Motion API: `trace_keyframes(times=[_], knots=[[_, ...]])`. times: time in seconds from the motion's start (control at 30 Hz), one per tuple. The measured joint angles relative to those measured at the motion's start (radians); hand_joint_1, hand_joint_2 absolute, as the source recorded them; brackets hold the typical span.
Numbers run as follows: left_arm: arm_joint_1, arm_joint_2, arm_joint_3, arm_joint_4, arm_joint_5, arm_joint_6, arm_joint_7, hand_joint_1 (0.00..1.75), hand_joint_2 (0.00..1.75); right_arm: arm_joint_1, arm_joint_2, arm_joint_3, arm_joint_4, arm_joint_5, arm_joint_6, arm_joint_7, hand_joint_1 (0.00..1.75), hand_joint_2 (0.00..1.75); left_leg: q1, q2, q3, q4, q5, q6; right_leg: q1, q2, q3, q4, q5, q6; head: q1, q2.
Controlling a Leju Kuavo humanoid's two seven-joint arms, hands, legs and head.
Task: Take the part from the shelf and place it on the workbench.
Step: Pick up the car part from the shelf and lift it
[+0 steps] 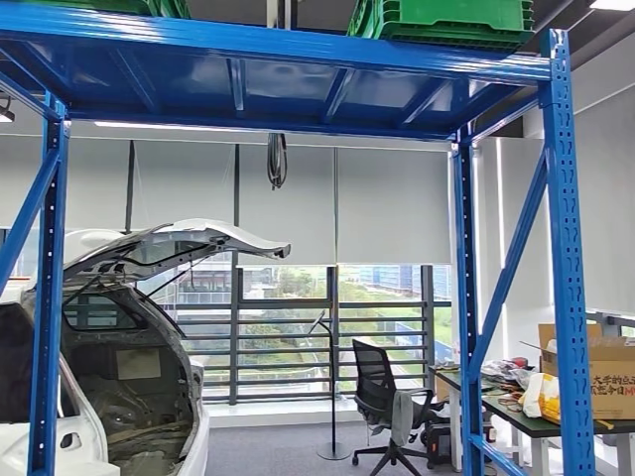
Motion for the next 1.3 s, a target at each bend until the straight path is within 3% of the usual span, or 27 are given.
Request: trace_keyframes(times=[0.03, 0.17, 0.5, 1.3], knots=[[-0.002, -0.002, 0.017, 0.002, -0.012, -0.001, -0.005, 0.0, 0.0, -0.007, 0.002, -0.002, -0.028, -0.002, 0.008, -0.012, 0.0, 0.0, 0.0, 0.0, 0.0, 0.0, 0.0, 0.0, 0.0, 0.0, 0.0, 0.0, 0.0, 0.0, 0.0, 0.0], [-0.011, -0.006, 0.075, 0.01, -0.056, -0.002, -0.018, 0.0, 0.0, -0.04, 0.004, 0.002, -0.152, -0.018, 0.029, -0.043, 0.0, 1.75, 0.0, 0.0, 0.0, 0.0, 0.0, 0.0, 0.0, 0.0, 0.0, 0.0, 0.0, 0.0, 0.0, 0.0], [-0.032, -0.011, 0.204, 0.023, -0.155, -0.002, -0.036, 0.0, 0.0, -0.173, -0.03, 0.121, -0.467, -0.054, 0.051, -0.054, 0.0, 1.75, 0.0, 0.0, 0.0, 0.001, 0.001, 0.001, 0.0, 0.0, 0.0, 0.0, 0.001, 0.001, 0.0, 0.0], [-0.083, -0.045, 0.495, 0.079, -0.398, -0.006, -0.056, 0.0, 0.0, -0.572, -0.196, 0.591, -1.02, -0.201, 0.089, 0.028, 0.0, 1.75, 0.0, 0.0, -0.001, 0.001, 0.001, 0.001, -0.001, 0.0, -0.001, 0.001, 0.002, 0.001, 0.0, 0.0]])
